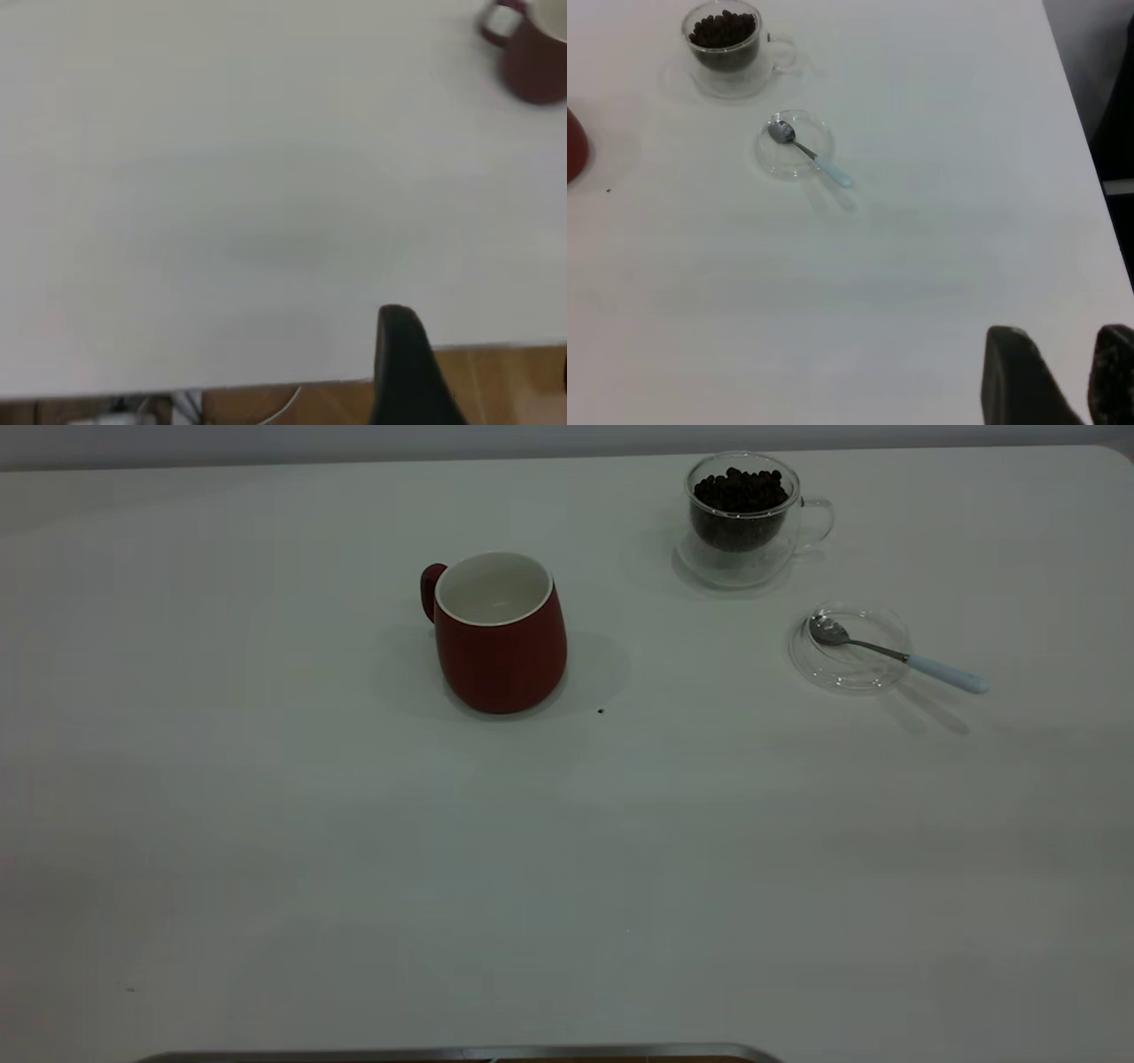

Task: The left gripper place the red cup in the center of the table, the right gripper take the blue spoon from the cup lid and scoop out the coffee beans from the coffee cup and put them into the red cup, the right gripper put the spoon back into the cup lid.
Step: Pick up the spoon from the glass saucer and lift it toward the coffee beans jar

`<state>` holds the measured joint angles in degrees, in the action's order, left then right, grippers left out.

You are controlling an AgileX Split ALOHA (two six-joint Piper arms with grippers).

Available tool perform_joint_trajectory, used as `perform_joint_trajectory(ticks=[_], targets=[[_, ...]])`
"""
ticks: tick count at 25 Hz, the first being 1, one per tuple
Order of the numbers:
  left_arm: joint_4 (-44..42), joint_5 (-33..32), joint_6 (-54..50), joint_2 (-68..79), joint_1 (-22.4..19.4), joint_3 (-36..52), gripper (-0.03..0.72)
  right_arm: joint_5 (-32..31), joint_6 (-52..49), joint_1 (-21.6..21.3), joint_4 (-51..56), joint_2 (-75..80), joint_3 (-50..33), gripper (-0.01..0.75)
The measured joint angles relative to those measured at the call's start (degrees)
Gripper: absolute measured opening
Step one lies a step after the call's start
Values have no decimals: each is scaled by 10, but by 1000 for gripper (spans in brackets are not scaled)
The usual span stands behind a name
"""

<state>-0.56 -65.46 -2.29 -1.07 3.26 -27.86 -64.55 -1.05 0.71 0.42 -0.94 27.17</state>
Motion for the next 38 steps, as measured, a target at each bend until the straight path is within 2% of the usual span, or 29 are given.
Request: perform_joint_trajectory(ticks=[4, 19, 23, 28, 30, 38], targets=[[0, -1, 0, 0, -37, 0, 482, 0, 0, 0, 0, 0, 0, 238], [0, -1, 0, 0, -39, 0, 482, 8, 3, 0, 34, 0, 3, 240], [0, -1, -1, 0, -39, 0, 482, 69, 32, 0, 89, 42, 12, 298], [0, -1, -2, 0, -39, 0, 482, 151, 79, 0, 121, 185, 12, 453], [0, -1, -2, 0, -39, 0, 482, 192, 100, 0, 143, 251, 12, 492], [0, -2, -2, 0, -39, 0, 482, 373, 224, 0, 312, 553, 12, 509]])
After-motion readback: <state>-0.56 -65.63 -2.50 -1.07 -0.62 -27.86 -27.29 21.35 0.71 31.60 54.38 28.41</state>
